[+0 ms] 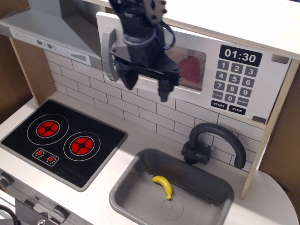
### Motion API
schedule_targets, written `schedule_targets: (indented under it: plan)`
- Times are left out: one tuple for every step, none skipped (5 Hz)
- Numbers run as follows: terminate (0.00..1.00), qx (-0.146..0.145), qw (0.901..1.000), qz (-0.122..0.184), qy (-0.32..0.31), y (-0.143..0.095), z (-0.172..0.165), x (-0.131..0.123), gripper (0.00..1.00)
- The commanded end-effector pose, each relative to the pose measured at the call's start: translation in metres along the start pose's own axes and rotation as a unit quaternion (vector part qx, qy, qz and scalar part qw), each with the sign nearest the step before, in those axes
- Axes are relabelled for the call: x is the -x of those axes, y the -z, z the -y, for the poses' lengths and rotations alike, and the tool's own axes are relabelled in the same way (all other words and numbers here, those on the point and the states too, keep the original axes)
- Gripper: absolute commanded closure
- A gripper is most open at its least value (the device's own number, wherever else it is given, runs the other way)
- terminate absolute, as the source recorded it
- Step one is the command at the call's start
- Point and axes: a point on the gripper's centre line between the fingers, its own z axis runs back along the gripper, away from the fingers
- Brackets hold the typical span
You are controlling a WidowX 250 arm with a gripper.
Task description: Close microwave
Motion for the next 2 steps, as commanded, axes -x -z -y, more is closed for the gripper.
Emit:
schedule_targets:
  plan:
    - [0.0, -0.014, 0.9991, 0.039, -0.012, 0.0061, -0.0137, -0.0238, 0.0]
    - [0.0, -0.014, 0.9986, 0.05, -0.013, 0.0077, -0.014, -0.0291, 0.0]
